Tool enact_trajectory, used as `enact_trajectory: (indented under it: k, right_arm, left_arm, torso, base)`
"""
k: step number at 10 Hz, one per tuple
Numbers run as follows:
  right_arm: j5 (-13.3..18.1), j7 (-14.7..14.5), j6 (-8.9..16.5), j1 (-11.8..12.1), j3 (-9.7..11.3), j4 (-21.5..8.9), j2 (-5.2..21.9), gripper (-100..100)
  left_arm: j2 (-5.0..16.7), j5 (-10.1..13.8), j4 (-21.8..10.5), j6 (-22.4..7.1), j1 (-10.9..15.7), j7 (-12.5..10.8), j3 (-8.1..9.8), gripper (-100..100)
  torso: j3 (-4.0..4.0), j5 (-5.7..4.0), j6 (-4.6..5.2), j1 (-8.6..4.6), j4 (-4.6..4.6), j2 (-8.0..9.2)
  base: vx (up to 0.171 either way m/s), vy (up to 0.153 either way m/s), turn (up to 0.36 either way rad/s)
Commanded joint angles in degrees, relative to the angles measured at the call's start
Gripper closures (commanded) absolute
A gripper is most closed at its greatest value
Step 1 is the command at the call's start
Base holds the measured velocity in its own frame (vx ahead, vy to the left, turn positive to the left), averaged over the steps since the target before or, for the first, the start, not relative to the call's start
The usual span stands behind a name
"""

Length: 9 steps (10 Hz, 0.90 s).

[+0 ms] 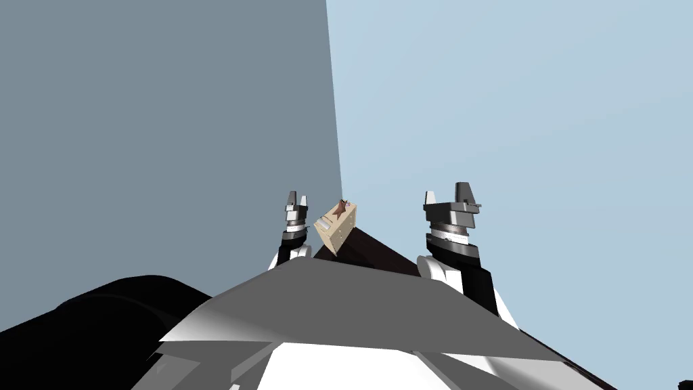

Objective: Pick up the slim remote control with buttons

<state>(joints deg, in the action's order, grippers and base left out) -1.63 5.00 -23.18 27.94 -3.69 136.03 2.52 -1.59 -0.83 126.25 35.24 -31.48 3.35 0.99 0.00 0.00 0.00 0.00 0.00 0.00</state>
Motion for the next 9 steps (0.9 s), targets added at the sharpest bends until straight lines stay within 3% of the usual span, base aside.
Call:
enact_trajectory:
  k: [1,6,7,9]
  right_arm:
    - [0.0,0.0,0.0,0.0,0.0,0.0,0.0,0]
    - [0.0,0.0,0.0,0.0,0.0,0.0,0.0,0]
    - [0.0,0.0,0.0,0.0,0.0,0.0,0.0,0]
    - [0.0,0.0,0.0,0.0,0.0,0.0,0.0,0]
  left_arm:
    - [2.0,0.7,-0.2,-0.9,0.2,0.3,0.04,-100]
    - [10.6,5.8,-2.2,-7.8,1.8,2.4,0.25,-100]
    - [10.9,5.8,-2.2,-8.0,1.8,2.4,0.25,-100]
    - [14.8,9.1,-3.7,-11.6,2.7,3.6,0.29,-100]
  torso:
    - [0.00,0.00,0.00,0.00,0.00,0.00]
    - [0.04,-0.04,0.00,-0.18,0.01,0.07]
    - [0.05,-0.05,0.01,-0.22,0.02,0.09]
    - [0.03,-0.04,0.01,-0.15,0.01,0.05]
  base:
    - [-0.002,-0.014,-0.014]
    - [-0.019,-0.045,-0.029]
    - [-0.016,-0.047,-0.013]
    - [-0.010,-0.046,-0.047]
